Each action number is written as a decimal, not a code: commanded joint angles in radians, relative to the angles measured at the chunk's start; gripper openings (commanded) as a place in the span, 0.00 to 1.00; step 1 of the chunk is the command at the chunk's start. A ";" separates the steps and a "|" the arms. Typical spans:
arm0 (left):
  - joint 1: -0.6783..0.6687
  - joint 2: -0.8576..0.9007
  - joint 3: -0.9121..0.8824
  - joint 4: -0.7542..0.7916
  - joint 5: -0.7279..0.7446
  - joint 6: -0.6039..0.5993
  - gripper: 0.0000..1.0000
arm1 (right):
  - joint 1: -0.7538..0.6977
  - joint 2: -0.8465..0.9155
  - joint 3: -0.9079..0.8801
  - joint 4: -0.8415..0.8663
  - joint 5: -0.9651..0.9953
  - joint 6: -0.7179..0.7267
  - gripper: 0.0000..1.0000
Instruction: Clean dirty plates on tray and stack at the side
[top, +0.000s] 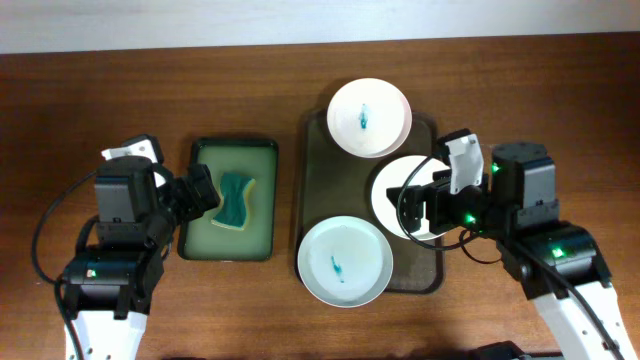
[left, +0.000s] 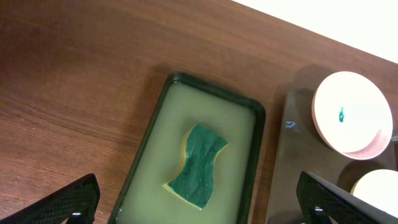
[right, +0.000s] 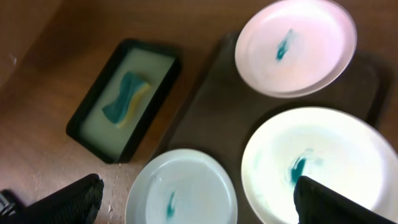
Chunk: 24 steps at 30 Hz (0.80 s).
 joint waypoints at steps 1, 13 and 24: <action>-0.004 0.003 0.023 -0.009 0.029 0.015 0.99 | 0.005 0.037 0.020 -0.026 -0.031 -0.008 0.98; -0.085 0.433 0.023 -0.040 0.030 0.080 0.59 | 0.006 0.110 0.019 -0.213 -0.031 0.148 0.86; -0.120 0.864 0.023 0.262 0.055 0.270 0.32 | 0.006 0.237 0.016 -0.221 -0.030 0.146 0.84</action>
